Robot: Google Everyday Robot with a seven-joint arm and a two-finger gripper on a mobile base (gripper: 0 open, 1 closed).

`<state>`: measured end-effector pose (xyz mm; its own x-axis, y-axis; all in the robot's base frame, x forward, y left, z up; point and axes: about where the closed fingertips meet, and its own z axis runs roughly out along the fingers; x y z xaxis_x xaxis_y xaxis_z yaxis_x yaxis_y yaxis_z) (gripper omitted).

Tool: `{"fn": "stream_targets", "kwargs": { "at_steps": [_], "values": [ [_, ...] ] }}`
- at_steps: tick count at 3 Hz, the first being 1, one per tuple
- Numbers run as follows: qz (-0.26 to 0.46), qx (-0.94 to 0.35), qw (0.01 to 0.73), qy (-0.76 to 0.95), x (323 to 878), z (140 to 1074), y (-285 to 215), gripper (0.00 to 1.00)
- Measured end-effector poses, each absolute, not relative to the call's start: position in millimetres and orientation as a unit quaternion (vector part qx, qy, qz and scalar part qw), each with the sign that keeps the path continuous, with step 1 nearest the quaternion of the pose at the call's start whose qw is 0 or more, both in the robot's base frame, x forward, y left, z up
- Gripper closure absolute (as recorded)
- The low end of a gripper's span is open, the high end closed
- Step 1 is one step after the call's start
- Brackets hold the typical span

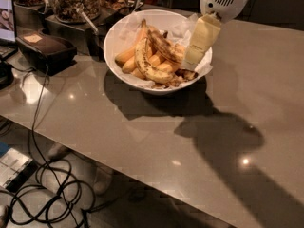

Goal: Pick banana from white bowl

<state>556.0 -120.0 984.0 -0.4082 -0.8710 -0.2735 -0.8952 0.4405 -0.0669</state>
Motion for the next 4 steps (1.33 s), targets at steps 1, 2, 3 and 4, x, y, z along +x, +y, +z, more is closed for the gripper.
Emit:
{"fn": "stream_targets", "kwargs": {
  "at_steps": [1, 2, 3, 4],
  "values": [
    [0.045, -0.517, 0.138, 0.844, 567.4, 984.9, -122.3, 0.21],
    [0.041, -0.512, 0.134, 0.847, 578.1, 982.3, -120.1, 0.26],
    [0.032, -0.506, 0.13, 0.852, 587.4, 979.6, -117.8, 0.3],
    [0.026, -0.505, 0.123, 0.854, 594.4, 974.2, -114.1, 0.33]
  ]
}}
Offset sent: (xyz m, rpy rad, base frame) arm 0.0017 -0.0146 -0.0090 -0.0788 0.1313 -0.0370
